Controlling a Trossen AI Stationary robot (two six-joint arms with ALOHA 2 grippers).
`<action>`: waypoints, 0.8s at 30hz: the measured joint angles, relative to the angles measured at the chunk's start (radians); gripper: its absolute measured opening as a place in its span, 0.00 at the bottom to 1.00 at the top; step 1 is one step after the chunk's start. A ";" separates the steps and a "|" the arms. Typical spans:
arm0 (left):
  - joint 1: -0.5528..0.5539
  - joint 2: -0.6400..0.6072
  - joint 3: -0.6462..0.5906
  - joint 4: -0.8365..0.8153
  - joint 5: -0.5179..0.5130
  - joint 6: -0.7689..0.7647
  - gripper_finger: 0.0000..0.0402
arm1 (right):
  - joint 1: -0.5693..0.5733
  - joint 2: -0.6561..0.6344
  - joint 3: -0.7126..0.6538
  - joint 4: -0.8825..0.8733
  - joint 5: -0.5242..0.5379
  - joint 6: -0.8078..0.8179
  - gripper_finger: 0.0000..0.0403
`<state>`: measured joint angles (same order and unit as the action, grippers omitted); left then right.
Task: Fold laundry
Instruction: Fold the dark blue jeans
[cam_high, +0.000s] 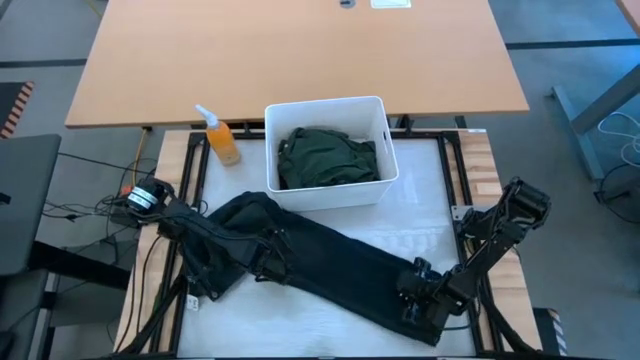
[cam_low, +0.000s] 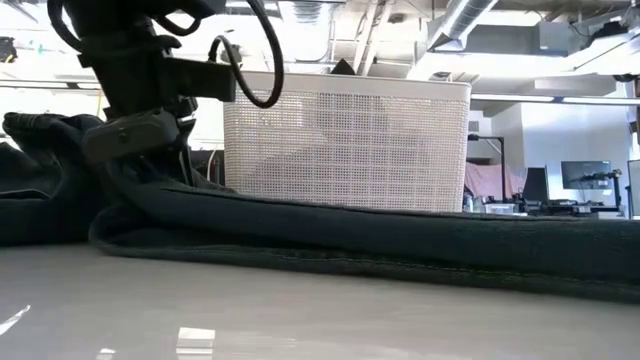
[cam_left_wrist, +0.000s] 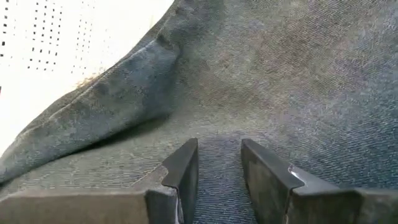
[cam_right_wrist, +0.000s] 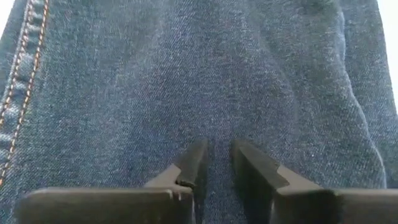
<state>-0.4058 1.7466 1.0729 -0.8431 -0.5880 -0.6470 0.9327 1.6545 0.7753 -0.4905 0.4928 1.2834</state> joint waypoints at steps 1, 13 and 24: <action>-0.001 0.000 -0.001 -0.004 0.001 -0.012 0.28 | 0.000 -0.006 0.011 -0.025 -0.019 -0.005 0.25; -0.085 -0.036 -0.100 -0.133 -0.086 -0.303 0.28 | 0.026 -0.083 0.131 -0.214 0.016 -0.042 0.17; -0.130 -0.106 -0.118 0.534 -0.085 0.227 0.28 | -0.108 0.016 0.135 -0.215 0.125 -0.052 0.07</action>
<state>-0.5357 1.6404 0.9554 -0.3091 -0.6725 -0.4203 0.8251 1.6703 0.9108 -0.7055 0.6177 1.2315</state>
